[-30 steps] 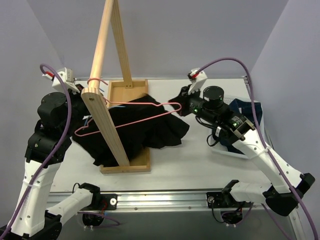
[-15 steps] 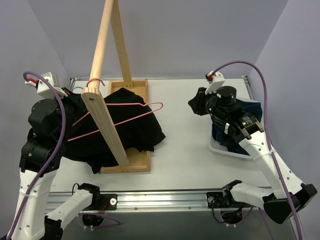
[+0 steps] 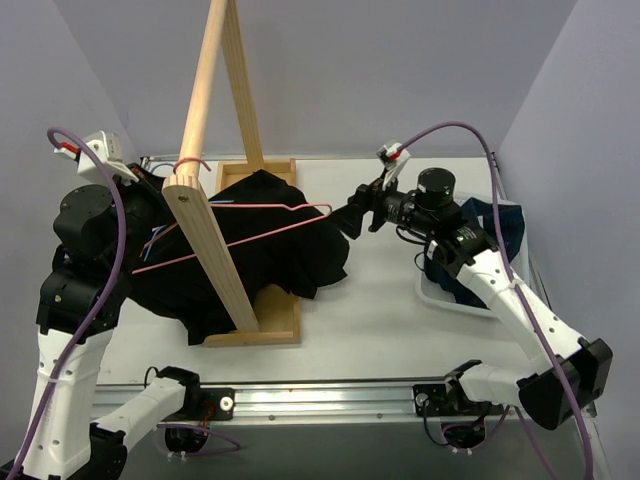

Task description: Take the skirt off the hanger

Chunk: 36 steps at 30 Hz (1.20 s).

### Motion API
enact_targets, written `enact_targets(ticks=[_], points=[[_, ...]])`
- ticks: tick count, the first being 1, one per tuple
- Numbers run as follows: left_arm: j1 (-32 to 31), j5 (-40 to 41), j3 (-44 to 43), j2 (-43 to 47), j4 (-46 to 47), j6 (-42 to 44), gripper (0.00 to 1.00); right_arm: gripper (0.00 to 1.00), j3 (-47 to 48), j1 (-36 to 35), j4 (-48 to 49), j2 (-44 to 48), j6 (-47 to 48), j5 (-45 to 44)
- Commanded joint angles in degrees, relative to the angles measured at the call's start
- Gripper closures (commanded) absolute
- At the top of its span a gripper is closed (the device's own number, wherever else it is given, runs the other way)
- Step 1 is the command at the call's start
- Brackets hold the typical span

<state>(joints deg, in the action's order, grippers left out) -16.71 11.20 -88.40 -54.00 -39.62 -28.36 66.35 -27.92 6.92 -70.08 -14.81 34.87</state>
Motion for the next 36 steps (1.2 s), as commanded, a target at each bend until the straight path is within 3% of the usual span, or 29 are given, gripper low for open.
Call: enact_targets(ticks=[1,6,16,18,19,20,21,30,33,36], points=[[0.27,-3.29,-4.06,0.03,3.14,-3.10,0.98,0.19,-0.87,-0.64,7.49,-3.64,1.54,13.35],[0.27,-4.17,-4.15,-0.23,3.49,-3.98,0.98,0.20,-1.31,-1.87,11.01,-5.24,1.19,14.79],[0.27,-5.75,-3.27,-0.32,4.54,-5.30,0.98,0.24,3.96,-5.47,8.20,-10.68,3.82,11.28],[0.27,-5.84,-3.09,-0.32,4.98,-5.48,0.98,0.50,4.66,-7.14,6.63,-11.73,4.34,7.87],[0.27,-5.75,-3.01,-0.32,5.16,-5.48,0.98,0.68,5.63,-7.76,4.62,-12.09,4.35,6.02],[0.27,-5.58,-3.01,-0.41,5.16,-5.22,0.98,1.00,6.07,-8.20,3.38,-12.44,4.35,3.73],[0.19,-4.88,-2.92,-0.49,5.25,-4.61,0.98,1.00,6.42,-8.98,1.89,-12.62,3.39,-2.47],[0.27,-0.04,-1.16,-0.41,4.20,1.63,0.98,1.00,0.54,-10.57,-4.01,-6.22,0.40,-28.70],[0.27,1.36,-0.02,0.03,3.76,4.71,0.98,1.00,0.63,-9.26,-6.65,-3.58,-2.32,-37.75],[0.27,3.65,0.60,1.00,2.79,6.38,0.98,1.00,0.28,-4.61,-10.78,-0.68,-5.31,-41.02]])
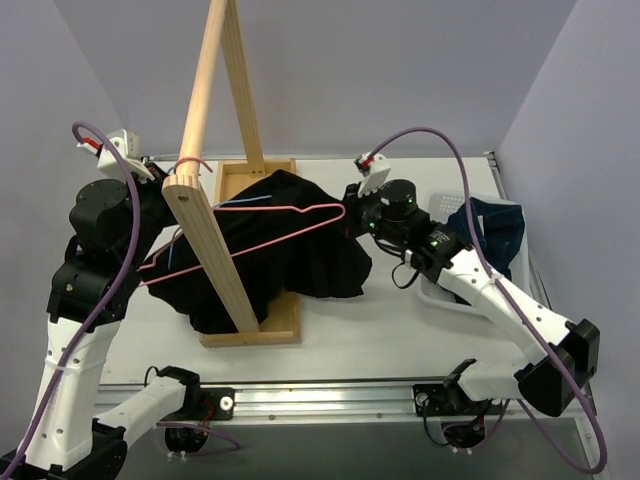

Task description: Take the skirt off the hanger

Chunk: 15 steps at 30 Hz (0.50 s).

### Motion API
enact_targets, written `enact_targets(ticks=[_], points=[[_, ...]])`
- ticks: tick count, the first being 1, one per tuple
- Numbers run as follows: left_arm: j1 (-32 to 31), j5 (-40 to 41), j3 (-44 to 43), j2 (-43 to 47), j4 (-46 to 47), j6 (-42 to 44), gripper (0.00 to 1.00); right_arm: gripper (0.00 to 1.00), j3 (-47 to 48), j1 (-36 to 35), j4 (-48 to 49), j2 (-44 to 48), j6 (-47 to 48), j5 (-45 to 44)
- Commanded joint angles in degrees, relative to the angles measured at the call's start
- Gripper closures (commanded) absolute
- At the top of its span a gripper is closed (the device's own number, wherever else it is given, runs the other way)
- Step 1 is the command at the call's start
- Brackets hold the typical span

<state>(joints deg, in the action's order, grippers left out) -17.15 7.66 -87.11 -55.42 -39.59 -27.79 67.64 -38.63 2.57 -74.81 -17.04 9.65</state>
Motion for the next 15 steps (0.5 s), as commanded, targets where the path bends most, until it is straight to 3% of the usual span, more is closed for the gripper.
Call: enact_targets(ticks=[1,9,15], points=[[0.71,7.45,-0.60,2.94,2.77,5.91,0.98,1.00,-1.36,7.68,-7.91,4.75,-3.52,-15.98],[0.80,6.05,0.62,3.74,3.29,6.17,0.98,1.00,-5.14,25.43,-12.32,9.67,-7.31,-10.36],[0.89,4.21,1.68,4.88,5.49,1.26,0.98,1.00,-9.53,26.94,-11.54,9.85,-5.47,-6.67]])
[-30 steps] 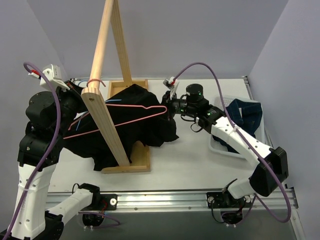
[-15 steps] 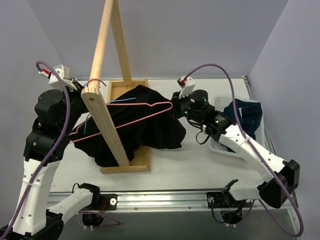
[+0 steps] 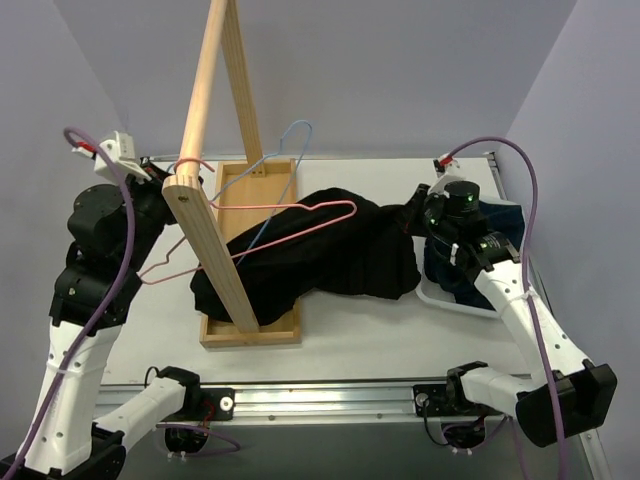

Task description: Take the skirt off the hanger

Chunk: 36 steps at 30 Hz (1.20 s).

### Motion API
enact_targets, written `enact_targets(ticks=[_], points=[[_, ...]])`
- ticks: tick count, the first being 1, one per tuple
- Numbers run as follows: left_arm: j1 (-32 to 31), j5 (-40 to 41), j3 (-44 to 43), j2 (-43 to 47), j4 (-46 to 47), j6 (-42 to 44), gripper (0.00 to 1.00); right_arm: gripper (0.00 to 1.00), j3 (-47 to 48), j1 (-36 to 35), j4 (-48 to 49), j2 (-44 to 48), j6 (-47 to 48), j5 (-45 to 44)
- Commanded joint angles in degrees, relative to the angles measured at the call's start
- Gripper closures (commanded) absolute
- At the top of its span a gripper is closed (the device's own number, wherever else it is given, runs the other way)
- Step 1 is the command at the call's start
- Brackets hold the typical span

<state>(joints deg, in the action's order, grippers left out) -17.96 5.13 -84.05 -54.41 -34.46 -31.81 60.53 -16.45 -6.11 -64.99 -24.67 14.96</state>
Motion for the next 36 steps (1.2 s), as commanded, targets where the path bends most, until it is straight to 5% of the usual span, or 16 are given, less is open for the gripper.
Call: enact_targets(ticks=[1,9,14,18,30,36], points=[[1.70,6.22,-1.12,3.88,0.79,4.31,0.98,1.00,-3.31,4.67,-1.12,0.21,2.34,-10.23],[1.78,3.14,0.99,4.31,7.47,-4.82,0.98,1.00,-5.87,1.43,5.13,-0.65,2.96,0.41],[1.78,-1.85,6.61,4.76,18.62,-15.53,0.98,1.00,-2.27,-12.78,8.56,-3.73,6.56,2.35],[1.78,-4.94,9.51,2.13,24.61,-21.00,0.98,1.00,-0.33,-17.39,10.33,-6.46,5.42,2.62],[2.40,-1.09,5.92,-0.61,21.02,-15.56,0.98,1.00,1.94,-18.27,2.45,-6.73,7.17,-6.79],[2.93,3.92,8.55,-0.43,25.74,-17.31,0.98,1.00,1.00,-21.34,4.00,-5.24,8.76,-0.29]])
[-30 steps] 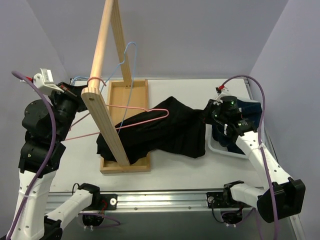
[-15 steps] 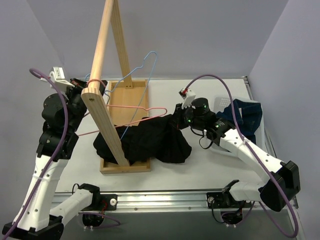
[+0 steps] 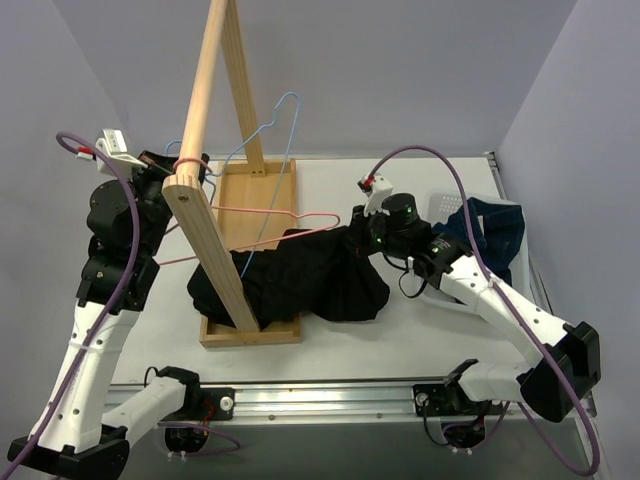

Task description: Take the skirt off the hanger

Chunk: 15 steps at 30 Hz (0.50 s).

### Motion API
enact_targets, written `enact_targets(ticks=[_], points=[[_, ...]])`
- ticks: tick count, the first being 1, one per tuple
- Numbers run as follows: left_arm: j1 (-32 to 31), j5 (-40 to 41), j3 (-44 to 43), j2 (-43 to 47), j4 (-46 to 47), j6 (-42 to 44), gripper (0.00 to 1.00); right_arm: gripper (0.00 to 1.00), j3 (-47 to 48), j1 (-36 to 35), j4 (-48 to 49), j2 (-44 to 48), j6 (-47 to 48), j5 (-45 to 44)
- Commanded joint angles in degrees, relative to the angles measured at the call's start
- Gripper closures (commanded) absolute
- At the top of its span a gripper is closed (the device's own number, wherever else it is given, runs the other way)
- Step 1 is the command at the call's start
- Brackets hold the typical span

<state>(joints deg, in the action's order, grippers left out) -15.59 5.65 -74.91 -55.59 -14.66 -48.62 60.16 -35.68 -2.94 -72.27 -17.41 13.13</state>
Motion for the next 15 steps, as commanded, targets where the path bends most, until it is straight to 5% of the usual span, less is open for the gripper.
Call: enact_targets(ticks=[1,9,15], points=[[0.65,3.84,-0.06,0.66,7.08,-0.86,0.98,1.00,1.01,-3.24,1.09,2.74,1.50,2.25],[2.49,0.69,-0.85,-5.30,18.33,5.47,0.98,1.00,-0.31,-10.72,-0.57,7.49,0.62,3.31],[7.59,-3.44,1.52,-8.56,27.29,-1.73,0.98,1.00,0.75,-11.87,-9.09,8.20,0.71,-1.33]])
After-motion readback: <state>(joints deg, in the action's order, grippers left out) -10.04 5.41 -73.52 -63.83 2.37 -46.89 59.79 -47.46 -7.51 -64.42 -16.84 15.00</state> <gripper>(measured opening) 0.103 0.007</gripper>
